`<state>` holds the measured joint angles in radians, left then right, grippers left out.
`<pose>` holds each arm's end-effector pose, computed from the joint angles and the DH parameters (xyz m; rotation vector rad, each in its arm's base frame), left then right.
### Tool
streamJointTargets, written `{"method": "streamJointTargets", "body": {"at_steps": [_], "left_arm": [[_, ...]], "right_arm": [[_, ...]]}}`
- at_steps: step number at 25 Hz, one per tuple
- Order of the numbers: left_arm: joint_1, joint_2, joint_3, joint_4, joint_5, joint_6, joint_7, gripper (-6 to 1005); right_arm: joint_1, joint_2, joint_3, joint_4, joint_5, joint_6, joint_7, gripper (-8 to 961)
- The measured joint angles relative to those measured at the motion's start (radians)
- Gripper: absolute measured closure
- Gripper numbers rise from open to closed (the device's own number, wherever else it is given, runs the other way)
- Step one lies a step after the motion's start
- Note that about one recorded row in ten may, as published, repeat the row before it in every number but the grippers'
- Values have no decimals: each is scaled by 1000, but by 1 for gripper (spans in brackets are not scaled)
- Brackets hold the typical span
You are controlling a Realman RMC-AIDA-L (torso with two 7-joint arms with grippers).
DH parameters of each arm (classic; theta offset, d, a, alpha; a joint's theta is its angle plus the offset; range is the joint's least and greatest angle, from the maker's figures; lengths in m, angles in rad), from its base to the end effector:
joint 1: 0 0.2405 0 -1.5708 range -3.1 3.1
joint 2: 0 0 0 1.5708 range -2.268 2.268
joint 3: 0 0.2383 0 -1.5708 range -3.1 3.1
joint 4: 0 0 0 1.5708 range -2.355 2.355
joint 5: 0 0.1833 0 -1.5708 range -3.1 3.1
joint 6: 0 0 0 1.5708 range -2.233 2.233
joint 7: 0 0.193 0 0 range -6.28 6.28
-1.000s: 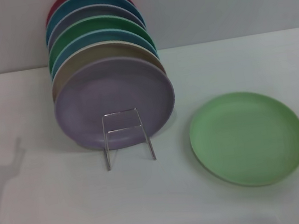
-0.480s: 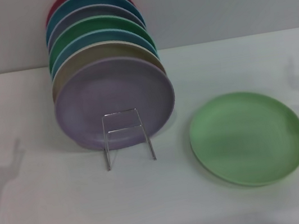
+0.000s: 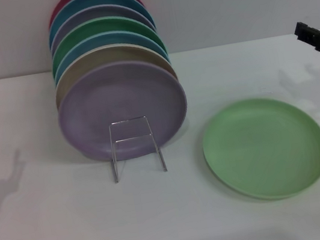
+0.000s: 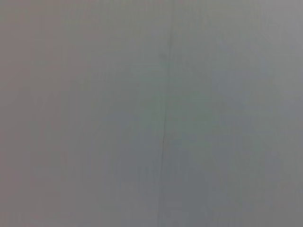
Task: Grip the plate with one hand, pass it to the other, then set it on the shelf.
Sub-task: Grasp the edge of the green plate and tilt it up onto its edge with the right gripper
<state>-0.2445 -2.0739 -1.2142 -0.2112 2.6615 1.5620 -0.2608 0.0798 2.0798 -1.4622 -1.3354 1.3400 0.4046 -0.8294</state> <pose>-0.2769 0.3003 0.0658 -1.3966 -0.3578 -0.9817 0.2498 0.3738 0.0438 -1.7306 1.0756 0.6419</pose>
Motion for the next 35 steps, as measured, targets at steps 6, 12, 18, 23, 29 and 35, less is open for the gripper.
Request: {"method": "streamJointTargets", "body": {"at_steps": [6,12,18,23,29,35], "left_arm": [[-12,0,2,-5,0,-1,0,153],[-23,0,3,-3,3,-2,0,153],[-30,-2,4,-6,7,-2,0,153],[-32,-5,7,-8,7,-2,-3,153],[-31,-5,7,-9,7,3,-12,153],[-29,-5,19,-11,2,5,-12,153]], "right_arm": [[38,-8,309,-27,-16,450,31,275],[130,-48,506,-8,-148,749,86,276],[222,-79,546,23,-321,904,115,276],[294,-106,558,83,-419,975,133,277],[377,-151,578,198,-490,1026,139,275],[447,-171,579,281,-547,1063,146,276]]}}
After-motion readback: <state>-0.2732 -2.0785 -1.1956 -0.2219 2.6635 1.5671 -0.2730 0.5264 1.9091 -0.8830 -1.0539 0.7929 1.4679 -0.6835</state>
